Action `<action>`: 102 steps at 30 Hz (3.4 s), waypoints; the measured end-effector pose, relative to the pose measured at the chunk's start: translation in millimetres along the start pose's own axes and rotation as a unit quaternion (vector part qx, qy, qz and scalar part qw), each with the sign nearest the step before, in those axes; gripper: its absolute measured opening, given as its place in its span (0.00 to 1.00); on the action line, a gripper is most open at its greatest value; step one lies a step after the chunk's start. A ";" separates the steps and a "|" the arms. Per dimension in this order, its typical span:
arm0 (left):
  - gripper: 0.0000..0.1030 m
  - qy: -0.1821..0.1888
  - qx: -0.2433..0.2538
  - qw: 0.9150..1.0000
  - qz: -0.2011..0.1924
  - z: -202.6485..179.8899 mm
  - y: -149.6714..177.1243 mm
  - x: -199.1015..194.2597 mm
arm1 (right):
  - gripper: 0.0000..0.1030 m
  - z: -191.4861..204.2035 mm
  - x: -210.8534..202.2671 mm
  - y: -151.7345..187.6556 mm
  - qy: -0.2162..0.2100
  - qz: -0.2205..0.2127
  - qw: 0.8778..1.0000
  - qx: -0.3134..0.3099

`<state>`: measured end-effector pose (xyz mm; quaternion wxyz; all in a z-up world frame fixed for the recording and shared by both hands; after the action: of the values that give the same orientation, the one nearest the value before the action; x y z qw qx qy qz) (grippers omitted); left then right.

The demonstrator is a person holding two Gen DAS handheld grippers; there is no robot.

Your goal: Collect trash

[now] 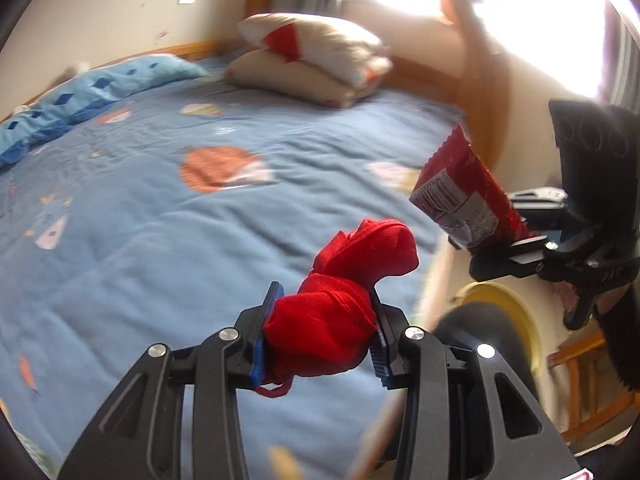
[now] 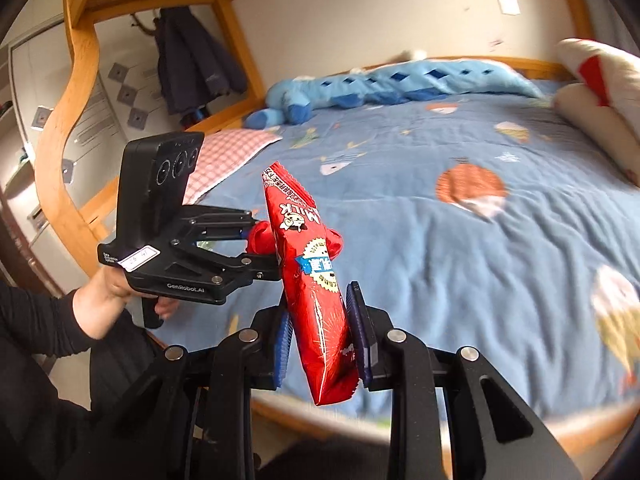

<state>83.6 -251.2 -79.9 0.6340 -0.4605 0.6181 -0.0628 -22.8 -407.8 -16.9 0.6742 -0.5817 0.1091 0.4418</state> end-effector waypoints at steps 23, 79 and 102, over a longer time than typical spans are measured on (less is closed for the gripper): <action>0.39 0.158 0.108 0.980 0.052 -230.3 42.0 56.3 | 0.28 -25.8 -156.2 254.8 0.180 -0.052 0.947 0.259; 0.83 0.148 0.154 0.959 0.187 -327.1 50.2 181.2 | 0.70 -60.1 -184.0 320.4 0.255 -0.022 0.909 0.329; 0.96 -0.016 0.043 0.999 -0.002 -197.4 14.3 31.2 | 0.83 -12.1 -140.0 181.0 0.224 -0.064 0.955 0.185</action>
<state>-82.5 -363.3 -74.8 0.6630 -0.4348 0.6038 -0.0831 -231.2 -496.3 -52.4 0.7549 -0.5365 0.3002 0.2284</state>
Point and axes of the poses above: each gripper's, at about its wrist camera, not at the fingertips, and x roughly the way its jaws point, z to its left, y to its underside, the point moved 1 cm from there along x, roughly the way its jaws point, and after that the axes turned 5 degrees about z, right-handed, at the moved point
